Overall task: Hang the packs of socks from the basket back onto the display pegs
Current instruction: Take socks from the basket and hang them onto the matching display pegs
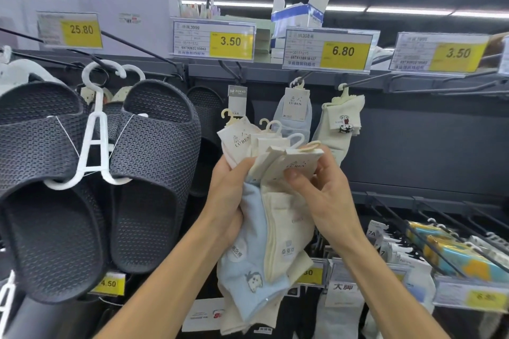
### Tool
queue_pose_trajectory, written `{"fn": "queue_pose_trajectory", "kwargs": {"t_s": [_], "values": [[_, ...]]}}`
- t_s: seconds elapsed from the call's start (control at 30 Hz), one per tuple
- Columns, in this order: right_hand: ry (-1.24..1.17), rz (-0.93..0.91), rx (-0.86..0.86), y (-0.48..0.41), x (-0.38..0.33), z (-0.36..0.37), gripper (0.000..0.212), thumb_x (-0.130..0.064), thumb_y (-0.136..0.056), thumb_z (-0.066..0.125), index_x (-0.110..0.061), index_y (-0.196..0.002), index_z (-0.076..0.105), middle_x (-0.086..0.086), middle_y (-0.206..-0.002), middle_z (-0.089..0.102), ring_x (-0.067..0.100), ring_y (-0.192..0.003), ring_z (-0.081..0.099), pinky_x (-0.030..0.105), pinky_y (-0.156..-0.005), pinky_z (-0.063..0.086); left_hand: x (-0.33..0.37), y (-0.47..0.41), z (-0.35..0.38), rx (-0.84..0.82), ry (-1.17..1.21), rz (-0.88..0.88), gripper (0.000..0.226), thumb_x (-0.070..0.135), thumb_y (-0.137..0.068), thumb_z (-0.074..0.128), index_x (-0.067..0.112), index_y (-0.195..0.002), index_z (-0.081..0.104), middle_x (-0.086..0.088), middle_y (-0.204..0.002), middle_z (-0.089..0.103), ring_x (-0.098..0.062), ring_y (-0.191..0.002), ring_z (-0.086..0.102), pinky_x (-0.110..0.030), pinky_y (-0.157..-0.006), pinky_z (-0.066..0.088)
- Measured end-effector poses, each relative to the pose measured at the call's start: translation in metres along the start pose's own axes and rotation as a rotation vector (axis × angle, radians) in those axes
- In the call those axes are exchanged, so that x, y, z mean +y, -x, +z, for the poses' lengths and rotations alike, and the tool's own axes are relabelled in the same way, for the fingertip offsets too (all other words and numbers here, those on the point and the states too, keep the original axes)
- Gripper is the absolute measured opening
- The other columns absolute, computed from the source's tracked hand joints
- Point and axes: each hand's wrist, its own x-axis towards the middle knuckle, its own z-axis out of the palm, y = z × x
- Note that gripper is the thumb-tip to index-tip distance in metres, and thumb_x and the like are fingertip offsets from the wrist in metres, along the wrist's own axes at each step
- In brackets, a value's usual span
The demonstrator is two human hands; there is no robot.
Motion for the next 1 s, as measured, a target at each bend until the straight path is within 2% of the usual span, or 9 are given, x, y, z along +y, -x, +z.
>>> {"fn": "queue_pose_trajectory", "kwargs": {"t_s": [0.07,0.17,0.27,0.37,0.5,0.6,0.73,0.9,1.0], "values": [[-0.047,0.007,-0.003,-0.001,0.000,0.000,0.025,-0.023,-0.089,0.067,-0.039,-0.107,0.061,-0.005,-0.104,0.072,0.015,-0.096,0.068,0.024,-0.080,0.055,-0.002,-0.001,-0.001,0.004,-0.036,0.010,0.035,0.022,-0.083,0.061,0.014,-0.116,0.070,-0.009,-0.105,0.078,-0.027,-0.098,0.074,-0.031,-0.078,0.062],[-0.175,0.057,0.078,-0.005,0.000,-0.005,0.021,-0.024,-0.087,0.070,-0.037,-0.103,0.065,-0.003,-0.102,0.074,0.013,-0.090,0.072,0.022,-0.071,0.056,-0.002,-0.002,-0.005,0.046,-0.023,0.010,0.021,0.010,-0.090,0.058,0.011,-0.108,0.071,-0.006,-0.095,0.079,-0.027,-0.088,0.075,-0.030,-0.071,0.061],[-0.261,0.136,0.267,-0.023,0.002,-0.019,0.017,-0.017,-0.091,0.066,-0.029,-0.103,0.066,-0.005,-0.090,0.075,0.011,-0.077,0.072,0.026,-0.061,0.056,0.002,-0.004,-0.007,0.081,0.077,-0.072,0.029,0.005,-0.094,0.056,0.012,-0.120,0.066,-0.010,-0.106,0.077,-0.028,-0.094,0.075,-0.034,-0.071,0.061],[-0.199,0.192,0.405,-0.055,0.005,-0.038,0.018,-0.009,-0.094,0.060,-0.021,-0.107,0.062,-0.006,-0.088,0.074,0.011,-0.076,0.071,0.031,-0.063,0.058,0.005,-0.005,-0.009,0.112,0.114,-0.090,0.033,0.004,-0.093,0.054,0.013,-0.122,0.065,-0.012,-0.107,0.077,-0.029,-0.094,0.075,-0.037,-0.070,0.061],[0.110,0.212,0.359,-0.096,0.014,-0.054,0.024,-0.011,-0.094,0.062,-0.016,-0.117,0.060,0.000,-0.104,0.071,0.014,-0.089,0.069,0.037,-0.078,0.059,0.004,-0.005,-0.010,0.113,0.107,-0.095,0.035,0.006,-0.092,0.055,0.013,-0.124,0.065,-0.012,-0.109,0.077,-0.029,-0.096,0.075,-0.037,-0.072,0.061],[0.163,0.212,0.309,-0.117,0.020,-0.057,0.033,-0.006,-0.094,0.061,-0.009,-0.126,0.057,0.008,-0.115,0.069,0.022,-0.103,0.068,0.042,-0.089,0.057,0.001,-0.006,-0.011,0.112,0.093,-0.101,0.036,0.007,-0.091,0.055,0.015,-0.125,0.065,-0.011,-0.109,0.077,-0.028,-0.096,0.075,-0.038,-0.073,0.061],[0.174,0.124,0.229,-0.133,0.028,-0.050,0.038,-0.002,-0.093,0.060,-0.009,-0.130,0.055,0.006,-0.115,0.068,0.015,-0.102,0.068,0.033,-0.086,0.058,-0.005,-0.004,-0.013,0.113,0.081,-0.116,0.036,0.009,-0.091,0.056,0.017,-0.125,0.065,-0.009,-0.110,0.077,-0.028,-0.098,0.075,-0.041,-0.077,0.060],[0.315,0.154,0.131,-0.143,0.046,-0.041,0.064,-0.004,-0.094,0.060,-0.013,-0.151,0.033,0.001,-0.130,0.060,0.006,-0.108,0.060,0.010,-0.081,0.051,-0.007,-0.007,-0.014,0.117,0.080,-0.119,0.037,0.008,-0.092,0.056,0.017,-0.127,0.064,-0.008,-0.113,0.076,-0.027,-0.101,0.074,-0.041,-0.079,0.060],[0.439,0.216,0.092,-0.144,0.049,-0.043,0.071,-0.002,-0.093,0.058,-0.015,-0.154,0.026,0.001,-0.141,0.053,0.012,-0.124,0.053,0.016,-0.099,0.045,-0.006,-0.007,-0.014,0.102,0.079,-0.101,0.037,0.008,-0.092,0.056,0.017,-0.127,0.064,-0.008,-0.114,0.076,-0.027,-0.102,0.074,-0.041,-0.080,0.059]]}}
